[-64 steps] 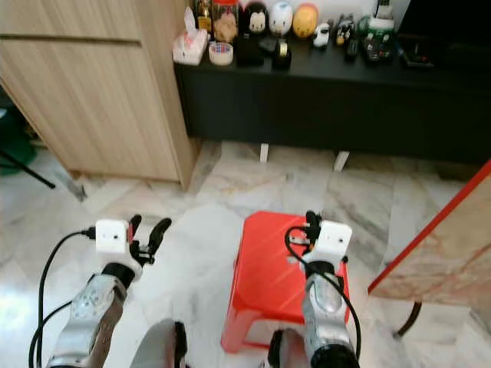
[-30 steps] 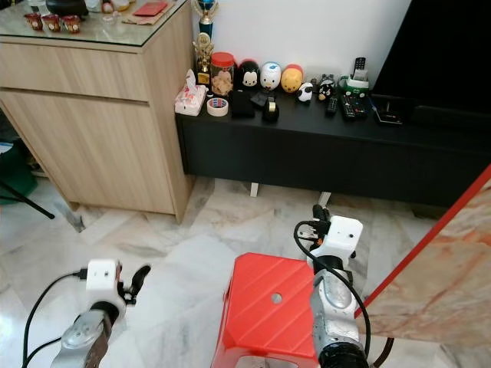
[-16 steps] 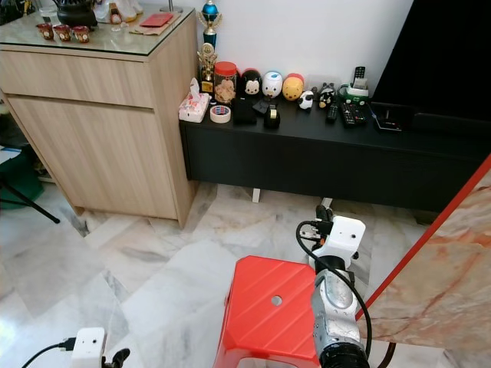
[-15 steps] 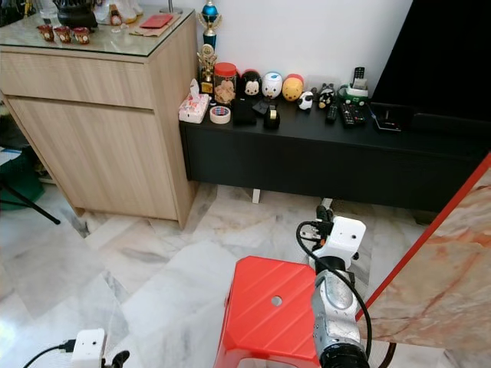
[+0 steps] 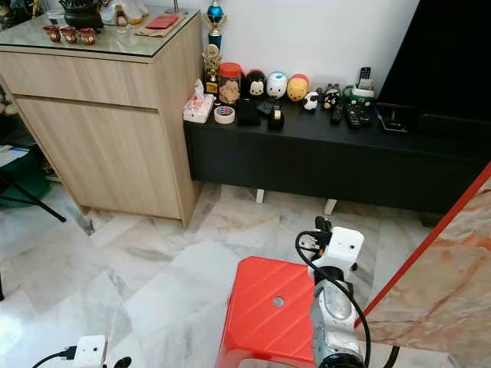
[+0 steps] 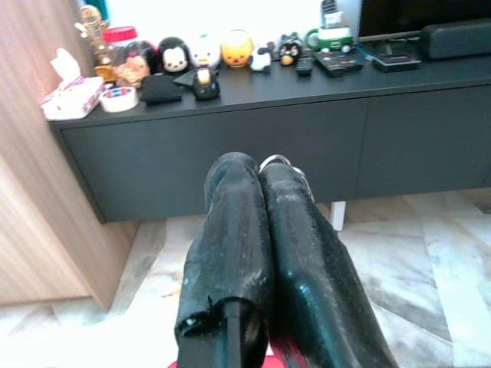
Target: Hang keys on a hook
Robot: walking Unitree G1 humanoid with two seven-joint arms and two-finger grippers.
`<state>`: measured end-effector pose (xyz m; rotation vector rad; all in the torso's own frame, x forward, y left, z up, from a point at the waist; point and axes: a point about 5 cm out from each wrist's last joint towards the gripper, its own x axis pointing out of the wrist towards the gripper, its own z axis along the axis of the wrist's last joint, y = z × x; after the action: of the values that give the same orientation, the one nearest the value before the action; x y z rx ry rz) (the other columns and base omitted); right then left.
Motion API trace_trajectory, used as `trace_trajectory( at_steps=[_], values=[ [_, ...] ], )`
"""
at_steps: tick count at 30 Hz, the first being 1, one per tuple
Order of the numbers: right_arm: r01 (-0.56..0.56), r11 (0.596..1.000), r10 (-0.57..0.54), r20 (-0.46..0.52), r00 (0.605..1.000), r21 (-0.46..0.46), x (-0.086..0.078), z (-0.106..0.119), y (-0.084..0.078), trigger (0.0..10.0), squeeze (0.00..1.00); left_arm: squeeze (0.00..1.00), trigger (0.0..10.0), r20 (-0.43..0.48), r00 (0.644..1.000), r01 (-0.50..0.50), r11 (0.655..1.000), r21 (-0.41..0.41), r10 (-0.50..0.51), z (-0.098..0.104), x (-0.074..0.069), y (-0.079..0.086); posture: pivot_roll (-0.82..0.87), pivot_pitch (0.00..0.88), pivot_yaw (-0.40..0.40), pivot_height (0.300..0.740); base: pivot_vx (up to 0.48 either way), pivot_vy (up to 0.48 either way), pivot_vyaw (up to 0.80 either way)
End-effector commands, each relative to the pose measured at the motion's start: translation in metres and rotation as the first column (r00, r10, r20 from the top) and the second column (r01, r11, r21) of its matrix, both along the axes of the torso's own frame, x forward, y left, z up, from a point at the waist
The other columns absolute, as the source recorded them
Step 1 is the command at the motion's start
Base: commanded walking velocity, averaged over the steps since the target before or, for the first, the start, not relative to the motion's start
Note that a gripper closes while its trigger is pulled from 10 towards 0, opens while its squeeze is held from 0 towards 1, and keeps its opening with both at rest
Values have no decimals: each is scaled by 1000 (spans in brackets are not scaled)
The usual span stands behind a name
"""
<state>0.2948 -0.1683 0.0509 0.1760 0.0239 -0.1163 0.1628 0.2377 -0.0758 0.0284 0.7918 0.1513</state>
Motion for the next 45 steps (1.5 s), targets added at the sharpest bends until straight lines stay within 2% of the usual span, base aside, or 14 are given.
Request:
trace_trajectory(
  at_steps=[1,10,21,39,45],
  values=[
    [-1,1000,1,12,1000,-6,3,5,-1,10000,0,0,10000,-18,1000,-2,1000,-11,1,-3,-5,-3,60,0,-79,740,0,0,0],
    [8,1000,-8,-2,1000,-7,2,3,-2,10000,0,0,10000,-25,1000,1,1000,-12,-1,-4,-5,-5,61,0,-80,740,0,0,0],
    [12,1000,-12,-3,1000,-6,2,3,-1,10000,0,0,10000,-11,1000,9,1000,-16,-9,-3,-2,-8,62,0,-79,740,-292,0,0],
    [15,1000,-15,-6,1000,-3,2,3,0,10000,0,0,10000,-17,1000,5,1000,-16,-5,-5,-6,-8,62,0,-81,740,-318,0,0],
    [15,1000,-15,-8,1000,-6,2,3,-1,10000,0,0,10000,-14,1000,4,1000,-15,-4,-5,-6,-7,63,0,-83,740,0,0,0]
  ],
)
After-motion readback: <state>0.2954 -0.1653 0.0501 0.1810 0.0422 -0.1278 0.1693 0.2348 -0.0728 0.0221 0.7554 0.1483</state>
